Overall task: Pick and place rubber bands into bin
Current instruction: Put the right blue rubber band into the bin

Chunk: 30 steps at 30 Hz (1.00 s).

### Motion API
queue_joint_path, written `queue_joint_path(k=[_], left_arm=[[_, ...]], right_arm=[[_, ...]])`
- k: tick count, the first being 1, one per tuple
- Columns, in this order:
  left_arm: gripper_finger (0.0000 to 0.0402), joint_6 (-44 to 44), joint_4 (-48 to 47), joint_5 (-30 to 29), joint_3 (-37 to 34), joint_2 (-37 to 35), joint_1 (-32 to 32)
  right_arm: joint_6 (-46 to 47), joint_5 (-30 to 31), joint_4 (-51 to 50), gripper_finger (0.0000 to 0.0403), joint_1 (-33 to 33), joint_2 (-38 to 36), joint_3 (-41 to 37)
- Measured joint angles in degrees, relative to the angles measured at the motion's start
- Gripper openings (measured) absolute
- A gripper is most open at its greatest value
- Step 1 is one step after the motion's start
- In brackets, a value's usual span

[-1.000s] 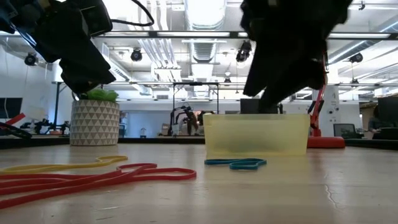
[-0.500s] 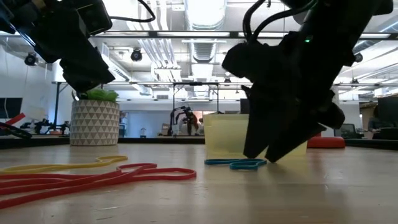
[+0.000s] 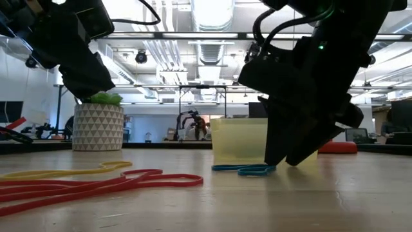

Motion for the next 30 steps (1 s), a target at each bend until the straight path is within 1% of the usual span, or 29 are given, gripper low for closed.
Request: queue_joint_path(k=[6,13,26,30], left_arm=[[0.0102,0.9,0.0,0.0,-0.1,0.0,0.0],[0.0102,1.8,0.0,0.0,-0.1,0.0,0.0],[0.0102,1.7,0.0,0.0,-0.1,0.0,0.0],[0.0102,1.5,0.0,0.0,-0.1,0.0,0.0]], right_arm=[[-1.8,-0.8,4.2,0.0208,-0.4,1.1,0.1],[-1.7,-2.6,3.5,0.0204,-2.4,1.4,0.4],[-3.2,-6.8,0.6,0.0166,-3.8,1.5,0.3],[-3.2,-7.1,-0.1,0.0156,-3.8,1.5,0.3]])
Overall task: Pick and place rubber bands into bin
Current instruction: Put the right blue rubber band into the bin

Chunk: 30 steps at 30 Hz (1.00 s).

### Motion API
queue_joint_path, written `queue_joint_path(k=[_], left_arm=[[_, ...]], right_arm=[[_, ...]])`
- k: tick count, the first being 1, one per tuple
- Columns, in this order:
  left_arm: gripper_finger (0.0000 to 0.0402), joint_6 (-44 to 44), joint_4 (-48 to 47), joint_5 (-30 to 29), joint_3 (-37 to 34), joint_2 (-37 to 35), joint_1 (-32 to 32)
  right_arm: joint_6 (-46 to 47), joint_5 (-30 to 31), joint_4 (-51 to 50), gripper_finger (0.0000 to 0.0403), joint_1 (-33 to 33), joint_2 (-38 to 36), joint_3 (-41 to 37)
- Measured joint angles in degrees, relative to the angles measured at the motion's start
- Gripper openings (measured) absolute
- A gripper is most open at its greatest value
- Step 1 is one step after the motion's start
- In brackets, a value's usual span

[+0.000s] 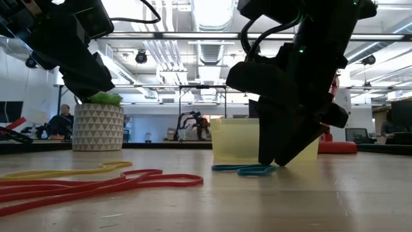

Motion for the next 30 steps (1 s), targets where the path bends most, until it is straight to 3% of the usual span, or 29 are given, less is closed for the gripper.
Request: queue_joint_path(k=[15,23,30], left_arm=[[0.0102,-0.1,0.3,0.0,0.0,0.0,0.0],[0.0102,-0.1,0.2,0.5,0.0,0.0,0.0],[0.0102,-0.2,0.5,3.6,0.6,0.0,0.0]], right_arm=[[0.7,-3.0,0.1,0.0122,-0.1,0.0,-0.2],[1.4,-3.5,1.6,0.0154,0.0,0.0,-0.3],[0.5,-8.3,3.8,0.0189,0.1,-0.2,-0.1]])
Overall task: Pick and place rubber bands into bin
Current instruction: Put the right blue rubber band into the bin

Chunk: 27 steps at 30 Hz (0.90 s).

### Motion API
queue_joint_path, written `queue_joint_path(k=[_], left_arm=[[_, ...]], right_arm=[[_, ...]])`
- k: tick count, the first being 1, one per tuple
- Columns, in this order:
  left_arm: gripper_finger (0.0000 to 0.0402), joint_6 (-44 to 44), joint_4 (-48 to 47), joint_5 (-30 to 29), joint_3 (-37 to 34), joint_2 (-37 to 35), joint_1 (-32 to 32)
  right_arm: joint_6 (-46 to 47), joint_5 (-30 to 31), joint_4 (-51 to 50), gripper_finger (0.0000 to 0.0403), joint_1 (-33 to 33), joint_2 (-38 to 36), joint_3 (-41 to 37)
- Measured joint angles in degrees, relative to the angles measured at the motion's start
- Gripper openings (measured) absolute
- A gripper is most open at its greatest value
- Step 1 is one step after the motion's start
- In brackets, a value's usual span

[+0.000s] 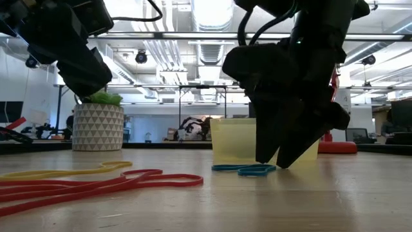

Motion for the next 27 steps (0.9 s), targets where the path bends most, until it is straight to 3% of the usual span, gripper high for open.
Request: queue_joint_path(k=[13,27], left_arm=[[0.0102,-10.4,1.0,2.0,5.2,-0.1,0.0],[0.0102,-12.1,1.0,0.4,9.1,-0.1,0.0]], right_arm=[[1.7,2.4,-0.2,0.0198,-0.6,-0.2,0.0],[-7.0,5.1,3.1,0.0198,-3.1,0.5,-0.1]])
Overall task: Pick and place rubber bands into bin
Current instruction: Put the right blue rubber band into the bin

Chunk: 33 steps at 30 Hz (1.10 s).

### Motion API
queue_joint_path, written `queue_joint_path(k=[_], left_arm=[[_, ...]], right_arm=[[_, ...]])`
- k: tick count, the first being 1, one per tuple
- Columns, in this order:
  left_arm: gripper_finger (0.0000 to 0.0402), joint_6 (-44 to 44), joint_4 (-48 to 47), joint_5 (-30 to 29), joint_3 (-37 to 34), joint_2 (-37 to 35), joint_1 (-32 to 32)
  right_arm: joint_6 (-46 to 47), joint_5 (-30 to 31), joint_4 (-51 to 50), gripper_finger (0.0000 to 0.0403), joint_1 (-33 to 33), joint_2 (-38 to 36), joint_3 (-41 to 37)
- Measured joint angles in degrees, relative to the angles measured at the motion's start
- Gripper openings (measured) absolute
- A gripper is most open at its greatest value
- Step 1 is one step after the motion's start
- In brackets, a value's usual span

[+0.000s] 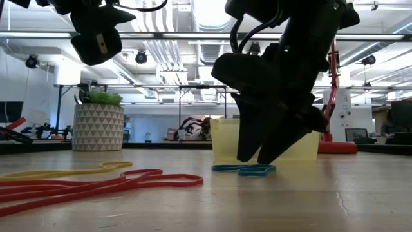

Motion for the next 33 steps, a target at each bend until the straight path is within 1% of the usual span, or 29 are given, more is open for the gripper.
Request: queue_joint_path(k=[3,7,12,20,29,33], left_arm=[[0.0102,-0.9,0.0,0.0,0.0,0.0,0.0],[0.0102,-1.5,-0.1,0.0,-0.1,0.0,0.0],[0.0102,-1.5,0.0,0.0,-0.1,0.0,0.0],[0.0102,-1.4,0.0,0.0,-0.1,0.0,0.0],[0.0102,-1.4,0.0,0.0,-0.2,0.0,-0.1],[0.0102,-1.4,0.0,0.0,-0.2,0.0,-0.1]], right_arm=[[-1.5,-0.5,0.0,0.0198,0.0,0.0,0.0],[-4.7,-2.8,0.4,0.0198,-0.1,0.0,0.0],[-8.2,-3.6,3.2,0.0199,1.0,0.0,-0.1],[-8.2,-6.4,4.0,0.0199,3.9,0.1,0.0],[-8.4,-10.1,3.8,0.0199,10.4,0.0,0.0],[-10.5,-9.3,3.4,0.0198,13.6,-0.6,0.0]])
